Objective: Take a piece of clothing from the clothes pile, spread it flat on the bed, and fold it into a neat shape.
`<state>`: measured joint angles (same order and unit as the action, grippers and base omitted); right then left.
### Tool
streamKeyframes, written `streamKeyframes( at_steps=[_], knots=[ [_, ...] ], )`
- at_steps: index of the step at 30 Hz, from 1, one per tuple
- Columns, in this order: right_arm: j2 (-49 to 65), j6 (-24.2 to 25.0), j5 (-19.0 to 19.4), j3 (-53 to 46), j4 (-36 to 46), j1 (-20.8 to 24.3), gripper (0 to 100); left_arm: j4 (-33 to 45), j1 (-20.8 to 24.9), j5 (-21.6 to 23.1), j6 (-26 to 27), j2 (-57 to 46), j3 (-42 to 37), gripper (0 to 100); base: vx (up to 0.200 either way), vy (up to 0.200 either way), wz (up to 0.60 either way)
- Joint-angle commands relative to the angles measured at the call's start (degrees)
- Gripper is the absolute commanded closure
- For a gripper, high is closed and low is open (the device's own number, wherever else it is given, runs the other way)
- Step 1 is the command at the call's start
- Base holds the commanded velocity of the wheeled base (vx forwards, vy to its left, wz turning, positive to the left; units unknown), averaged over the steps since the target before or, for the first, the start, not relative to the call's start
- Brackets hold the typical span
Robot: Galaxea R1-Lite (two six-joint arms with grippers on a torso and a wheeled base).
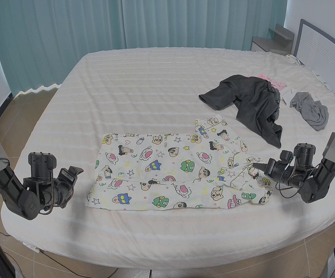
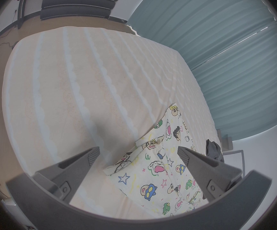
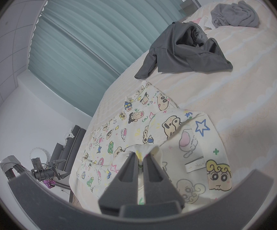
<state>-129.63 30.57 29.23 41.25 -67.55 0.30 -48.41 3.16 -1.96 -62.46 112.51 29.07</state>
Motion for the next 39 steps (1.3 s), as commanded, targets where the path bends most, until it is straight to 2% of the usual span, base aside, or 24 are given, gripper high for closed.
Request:
streamKeyframes(
  at_steps=[1, 2, 10, 13, 15, 18, 20, 23, 25, 26, 27, 33, 35, 39],
  knots=[
    [-1.41, 0.01, 0.03, 1.55, 1.45, -0.48, 100, -0.02, -0.87, 1.00, -0.11, -0.27, -0.60, 0, 0.000, 0.000, 0.00],
    [-1.41, 0.10, 0.03, 1.99, 2.07, -0.57, 0, -0.02, -0.96, 1.26, -0.38, -0.36, -0.86, 0, 0.000, 0.000, 0.00],
    [-0.53, 0.10, -2.34, 1.55, 2.42, -1.71, 0, -3.01, -1.14, 2.67, -2.05, -0.62, -2.62, 0, 0.000, 0.000, 0.00],
    [3.07, 0.89, -3.83, -1.17, 2.07, -2.06, 0, -5.38, -1.14, 2.75, -2.05, -0.62, -4.29, 0, 0.000, 0.000, 0.00],
    [5.97, 2.21, -4.71, -3.02, 2.07, -1.97, 0, -6.08, -1.14, 2.75, -2.05, -0.62, -4.82, 0, 0.000, 0.000, 0.00],
    [12.39, 7.22, -6.56, -6.98, 2.68, -0.66, 0, -6.96, -1.05, 2.93, -2.05, -0.89, -5.70, 0, 0.000, 0.000, 0.00],
    [16.61, 12.32, -7.61, -9.61, 2.95, 1.80, 0, -7.58, -0.96, 5.21, -2.05, -1.59, -6.66, 0, 0.000, 0.000, 0.00],
    [20.65, 18.73, -9.55, -12.16, 5.32, 5.41, 0, -7.93, -1.40, 11.54, -2.22, -3.35, -8.86, 0, 0.000, 0.000, 0.00],
    [21.35, 21.63, -10.69, -12.69, 7.69, 7.96, 0, -7.93, -2.28, 15.59, -2.84, -4.31, -10.09, 0, 0.000, 0.000, 0.00],
    [21.35, 21.63, -10.69, -12.69, 7.69, 7.96, 0, -7.93, -2.28, 15.59, -2.84, -4.31, -10.09, 0, 0.000, 0.000, 0.00],
    [20.74, 23.83, -11.83, -12.78, 9.01, 9.71, 0, -7.93, -2.98, 18.93, -3.54, -4.67, -10.97, 0, 0.000, 0.000, 0.00],
    [16.78, 25.15, -13.32, -13.13, 8.66, 11.21, 0, -8.02, -5.18, 23.41, -3.63, -4.84, -12.46, 0, 0.000, 0.000, 0.00],
    [14.23, 25.32, -13.32, -13.04, 8.57, 11.38, 0, -8.02, -5.97, 26.48, -3.63, -4.84, -13.08, 0, 0.000, 0.000, 0.00],
    [11.69, 25.59, -13.32, -13.04, 8.22, 11.47, 0, -8.02, -5.97, 27.19, -3.63, -4.67, -13.43, 0, 0.000, 0.000, 0.00]
  ],
)
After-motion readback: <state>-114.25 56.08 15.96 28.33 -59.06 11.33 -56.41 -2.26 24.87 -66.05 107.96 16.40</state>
